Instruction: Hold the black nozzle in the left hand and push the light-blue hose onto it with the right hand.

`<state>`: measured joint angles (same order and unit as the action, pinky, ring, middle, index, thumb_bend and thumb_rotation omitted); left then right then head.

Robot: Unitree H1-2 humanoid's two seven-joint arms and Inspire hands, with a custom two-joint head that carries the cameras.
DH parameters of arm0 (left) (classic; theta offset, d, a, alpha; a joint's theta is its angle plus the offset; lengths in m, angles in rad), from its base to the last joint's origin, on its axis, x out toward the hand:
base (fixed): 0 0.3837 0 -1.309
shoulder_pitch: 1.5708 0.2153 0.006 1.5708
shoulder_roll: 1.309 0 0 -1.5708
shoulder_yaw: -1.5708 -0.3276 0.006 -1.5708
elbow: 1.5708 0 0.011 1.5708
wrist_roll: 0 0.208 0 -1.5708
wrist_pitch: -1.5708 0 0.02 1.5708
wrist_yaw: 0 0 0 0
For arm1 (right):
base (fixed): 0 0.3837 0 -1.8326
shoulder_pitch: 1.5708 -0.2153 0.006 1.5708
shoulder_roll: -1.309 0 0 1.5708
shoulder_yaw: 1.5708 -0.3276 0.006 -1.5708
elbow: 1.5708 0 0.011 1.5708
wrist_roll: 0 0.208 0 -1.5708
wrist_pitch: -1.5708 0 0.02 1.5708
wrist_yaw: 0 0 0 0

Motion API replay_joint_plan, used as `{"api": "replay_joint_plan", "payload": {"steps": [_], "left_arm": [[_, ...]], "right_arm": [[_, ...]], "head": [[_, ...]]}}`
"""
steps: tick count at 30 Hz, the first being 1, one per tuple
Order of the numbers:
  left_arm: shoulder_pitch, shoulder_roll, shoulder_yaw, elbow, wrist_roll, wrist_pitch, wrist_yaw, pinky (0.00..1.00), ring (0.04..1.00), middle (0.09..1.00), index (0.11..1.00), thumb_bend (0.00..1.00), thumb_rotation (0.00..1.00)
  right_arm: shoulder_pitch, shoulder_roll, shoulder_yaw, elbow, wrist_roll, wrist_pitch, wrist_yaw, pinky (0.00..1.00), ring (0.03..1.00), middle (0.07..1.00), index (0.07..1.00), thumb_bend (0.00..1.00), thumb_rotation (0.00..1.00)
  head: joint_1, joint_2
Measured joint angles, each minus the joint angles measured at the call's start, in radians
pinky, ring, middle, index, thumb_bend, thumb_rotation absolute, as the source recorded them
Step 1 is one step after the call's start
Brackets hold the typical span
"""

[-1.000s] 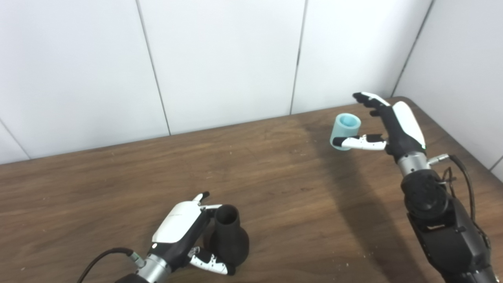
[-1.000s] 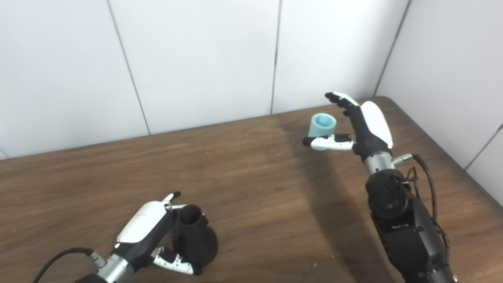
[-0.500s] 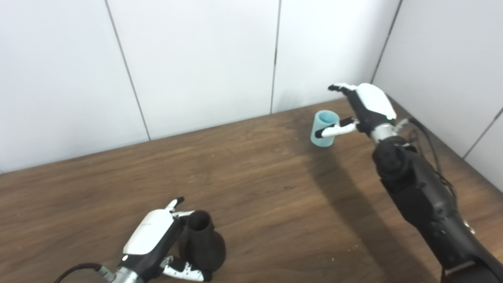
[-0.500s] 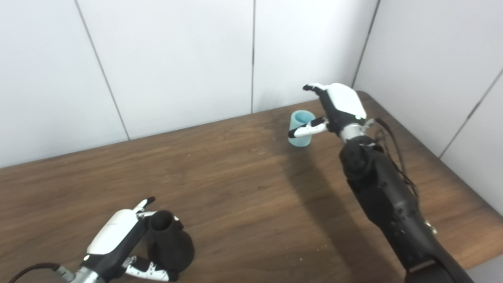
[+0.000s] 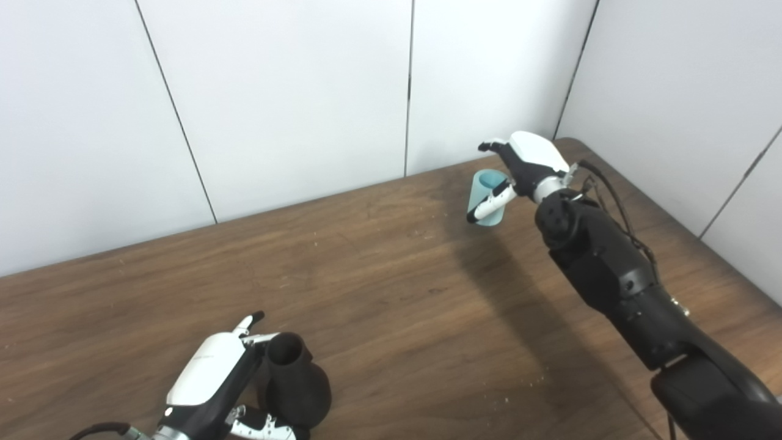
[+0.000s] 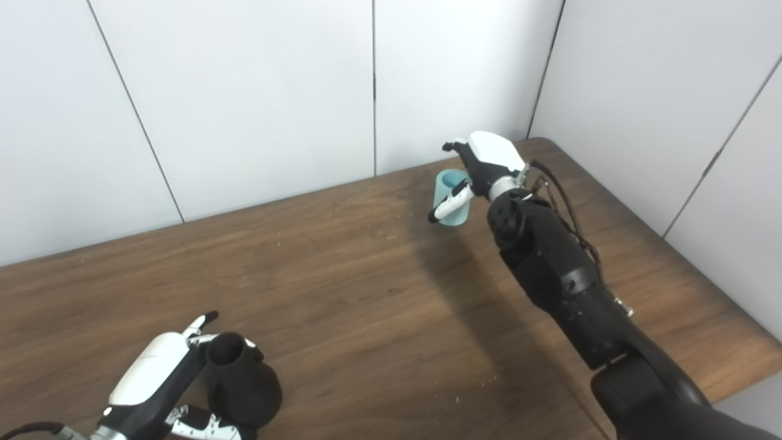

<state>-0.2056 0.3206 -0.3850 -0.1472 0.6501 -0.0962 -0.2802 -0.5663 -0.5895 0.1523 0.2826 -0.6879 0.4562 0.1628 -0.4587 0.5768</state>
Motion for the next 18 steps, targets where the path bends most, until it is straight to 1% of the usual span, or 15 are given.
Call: {"api": "replay_joint_plan", "payload": {"steps": [2,4,7,12,14,16,18], "left_arm": [[0.000,0.000,0.000,0.000,0.000,0.000,0.000,1.00,0.643,0.477,0.495,0.52,0.00],[0.001,0.000,0.000,0.000,0.000,-0.001,0.000,1.00,0.646,0.477,0.495,0.52,0.00],[0.001,0.000,0.001,0.000,-0.001,-0.001,0.000,1.00,0.648,0.477,0.495,0.52,0.00],[0.003,0.000,0.001,-0.002,0.000,0.000,-0.001,1.00,0.649,0.479,0.493,0.52,0.00],[0.005,0.000,0.001,-0.005,0.000,0.001,-0.001,1.00,0.649,0.481,0.491,0.52,0.00],[0.008,0.002,0.002,-0.008,0.000,0.002,-0.002,1.00,0.649,0.481,0.491,0.52,0.00],[0.010,0.005,0.002,-0.015,0.001,0.004,-0.005,1.00,0.649,0.483,0.489,0.52,0.00]], "right_arm": [[-0.020,-0.007,0.023,0.041,-0.006,0.002,0.019,0.71,0.855,0.882,0.859,0.89,0.16],[-0.037,-0.019,0.045,0.055,-0.010,0.005,0.043,0.69,0.856,0.879,0.860,0.89,0.16],[-0.071,-0.030,0.065,0.068,-0.034,0.007,0.087,0.70,0.858,0.877,0.852,0.89,0.15],[-0.105,-0.027,0.064,0.076,-0.087,0.009,0.180,0.69,0.817,0.850,0.830,0.87,0.10],[-0.106,-0.021,0.053,0.077,-0.113,0.009,0.217,0.63,0.750,0.828,0.825,0.86,0.05],[-0.106,-0.016,0.040,0.077,-0.133,0.009,0.247,0.61,0.721,0.820,0.823,0.86,0.04],[-0.106,-0.013,0.031,0.077,-0.150,0.009,0.265,0.56,0.669,0.808,0.819,0.85,0.02]], "head": [[0.000,0.000],[0.002,0.002],[0.003,0.006],[0.005,0.009],[0.006,0.009],[0.009,0.012],[0.011,0.015]]}}
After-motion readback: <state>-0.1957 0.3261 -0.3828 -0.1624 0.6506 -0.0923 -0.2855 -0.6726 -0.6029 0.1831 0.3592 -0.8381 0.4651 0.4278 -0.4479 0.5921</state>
